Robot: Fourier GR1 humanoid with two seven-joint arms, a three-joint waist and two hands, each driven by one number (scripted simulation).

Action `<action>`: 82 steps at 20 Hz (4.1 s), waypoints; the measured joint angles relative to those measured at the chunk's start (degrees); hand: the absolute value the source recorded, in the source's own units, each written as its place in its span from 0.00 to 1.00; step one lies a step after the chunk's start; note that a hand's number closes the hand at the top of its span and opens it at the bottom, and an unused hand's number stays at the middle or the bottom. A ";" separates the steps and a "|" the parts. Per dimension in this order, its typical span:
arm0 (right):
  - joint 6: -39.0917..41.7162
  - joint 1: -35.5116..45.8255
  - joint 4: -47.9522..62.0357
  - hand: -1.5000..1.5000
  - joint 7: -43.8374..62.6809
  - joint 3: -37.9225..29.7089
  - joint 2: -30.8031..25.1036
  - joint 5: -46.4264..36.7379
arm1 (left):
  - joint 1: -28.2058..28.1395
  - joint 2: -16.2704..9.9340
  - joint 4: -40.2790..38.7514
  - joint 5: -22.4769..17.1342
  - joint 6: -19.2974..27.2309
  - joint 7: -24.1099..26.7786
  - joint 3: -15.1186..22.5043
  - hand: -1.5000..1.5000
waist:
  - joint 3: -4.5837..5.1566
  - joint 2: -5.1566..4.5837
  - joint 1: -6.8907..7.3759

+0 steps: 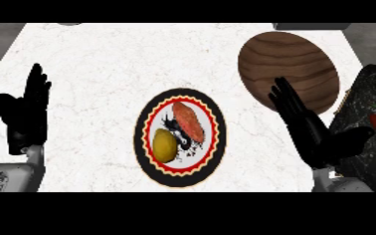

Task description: Pick the sweet potato from the plate and place it in the bowl

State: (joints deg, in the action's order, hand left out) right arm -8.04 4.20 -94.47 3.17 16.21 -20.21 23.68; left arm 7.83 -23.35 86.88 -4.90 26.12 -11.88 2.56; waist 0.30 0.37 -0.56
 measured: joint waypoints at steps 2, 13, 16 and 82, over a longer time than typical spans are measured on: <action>1.92 1.08 0.49 1.00 -0.21 2.49 -0.04 -1.96 | 0.17 0.94 0.33 -0.07 -1.15 1.09 1.03 0.50 | -0.11 -0.17 0.36; -2.65 8.97 5.77 0.00 -7.81 17.51 7.68 -21.65 | 2.43 7.71 1.90 -3.35 -9.95 6.07 10.02 0.50 | -0.18 -0.39 1.34; -3.98 8.32 7.47 0.00 -14.30 17.55 11.12 -22.70 | 1.56 8.28 2.28 -3.29 -11.08 7.05 10.45 0.50 | -0.27 -0.41 1.08; 16.45 20.09 21.76 0.00 12.69 6.09 19.82 -33.95 | 1.00 17.92 0.41 5.74 -20.87 7.50 1.42 0.50 | -0.30 -0.40 0.80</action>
State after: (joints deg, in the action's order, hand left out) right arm 8.42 24.30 -72.71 15.85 22.30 -0.39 -10.27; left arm 8.83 -5.43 87.29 0.84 5.25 -4.39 3.99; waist 0.00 -0.03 0.23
